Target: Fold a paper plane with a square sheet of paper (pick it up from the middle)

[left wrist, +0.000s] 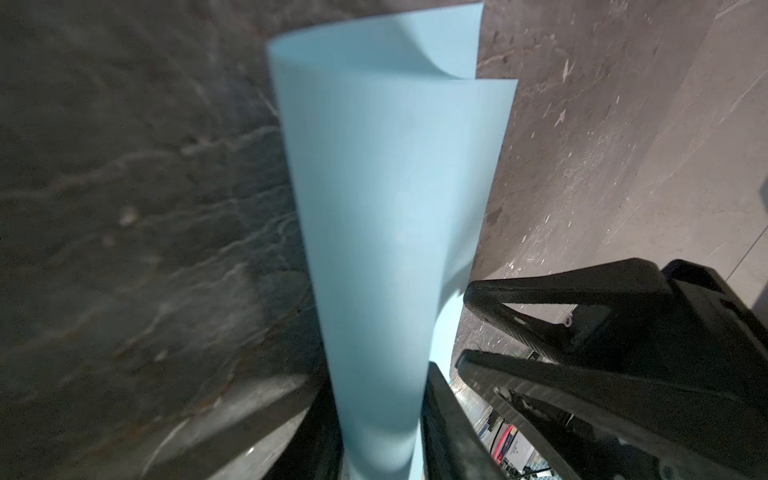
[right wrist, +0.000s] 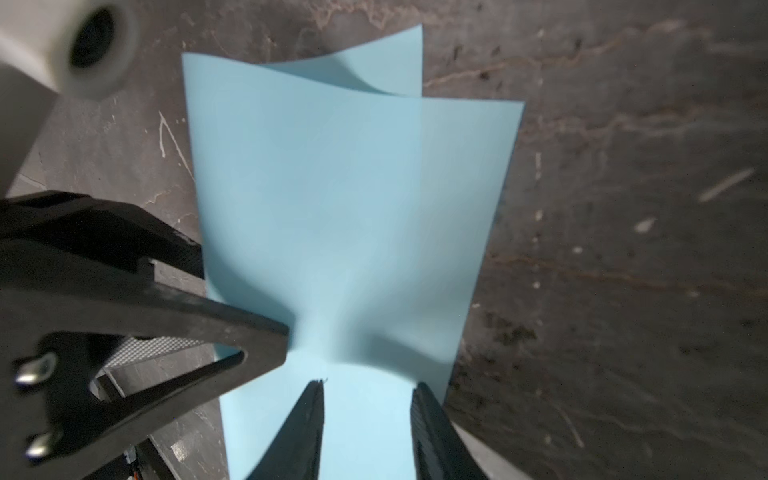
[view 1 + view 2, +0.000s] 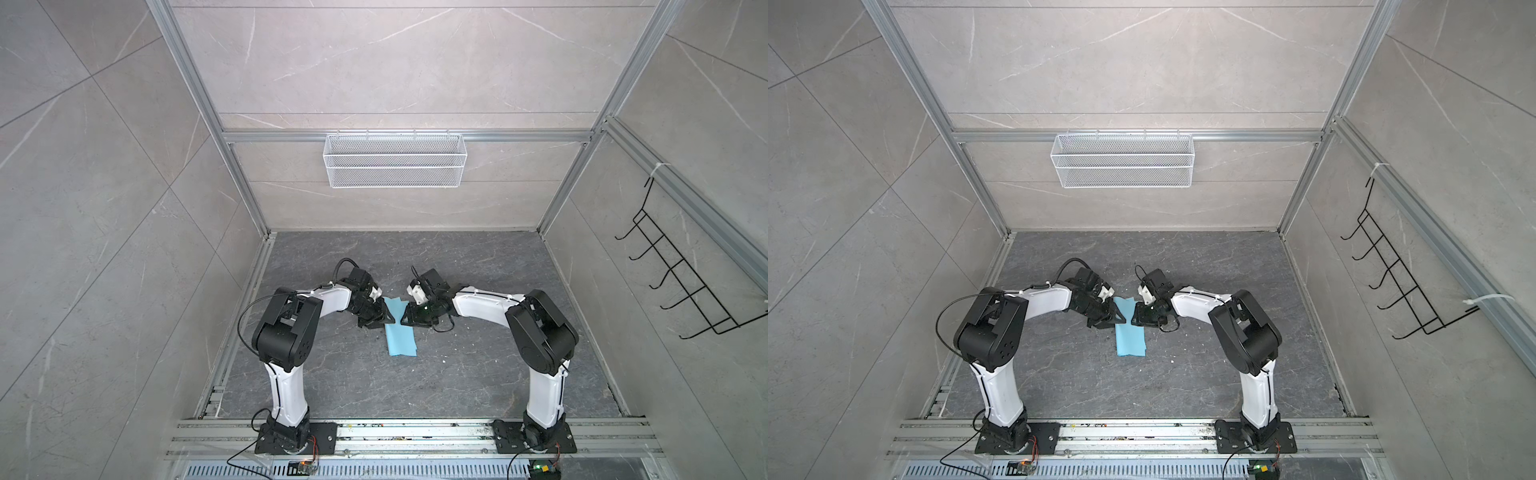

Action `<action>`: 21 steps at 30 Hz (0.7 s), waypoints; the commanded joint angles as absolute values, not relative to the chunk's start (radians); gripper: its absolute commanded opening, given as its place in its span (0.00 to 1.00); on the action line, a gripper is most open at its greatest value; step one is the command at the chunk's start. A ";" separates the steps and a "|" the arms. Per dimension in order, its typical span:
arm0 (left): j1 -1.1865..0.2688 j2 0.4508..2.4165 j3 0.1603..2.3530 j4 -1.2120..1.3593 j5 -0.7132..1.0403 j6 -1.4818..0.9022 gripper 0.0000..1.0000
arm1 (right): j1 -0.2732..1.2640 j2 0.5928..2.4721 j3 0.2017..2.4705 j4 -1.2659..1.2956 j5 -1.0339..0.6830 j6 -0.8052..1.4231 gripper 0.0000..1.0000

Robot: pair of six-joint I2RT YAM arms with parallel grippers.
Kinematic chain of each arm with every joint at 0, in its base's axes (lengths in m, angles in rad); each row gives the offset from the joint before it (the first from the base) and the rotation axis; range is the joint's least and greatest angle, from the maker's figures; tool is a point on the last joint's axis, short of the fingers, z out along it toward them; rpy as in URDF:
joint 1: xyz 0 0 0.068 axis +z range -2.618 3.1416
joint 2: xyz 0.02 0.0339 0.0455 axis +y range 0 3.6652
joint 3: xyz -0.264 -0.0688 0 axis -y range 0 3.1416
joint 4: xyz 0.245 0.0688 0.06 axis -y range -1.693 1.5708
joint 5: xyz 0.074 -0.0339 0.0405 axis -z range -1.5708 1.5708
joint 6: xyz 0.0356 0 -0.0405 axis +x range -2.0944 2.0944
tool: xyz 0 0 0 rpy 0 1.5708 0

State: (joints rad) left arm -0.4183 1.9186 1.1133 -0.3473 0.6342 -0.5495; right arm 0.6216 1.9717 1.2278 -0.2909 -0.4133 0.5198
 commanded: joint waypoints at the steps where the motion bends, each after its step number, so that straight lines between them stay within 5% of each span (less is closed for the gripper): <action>1: -0.416 1.885 1.124 -0.379 0.589 -0.543 0.39 | 0.630 2.004 1.262 -0.321 -0.428 0.513 0.39; 8: -0.416 1.778 1.026 -0.294 0.526 -0.672 0.56 | 0.632 2.025 1.264 -0.315 -0.437 0.532 0.38; 21: -0.451 1.700 0.928 -0.178 0.495 -0.771 0.54 | 0.633 2.007 1.271 -0.282 -0.462 0.549 0.39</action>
State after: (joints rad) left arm -0.4416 1.7206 0.9268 -0.2054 0.5129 -0.7494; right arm 0.6247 1.9938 1.2545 -0.2924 -0.4469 0.5312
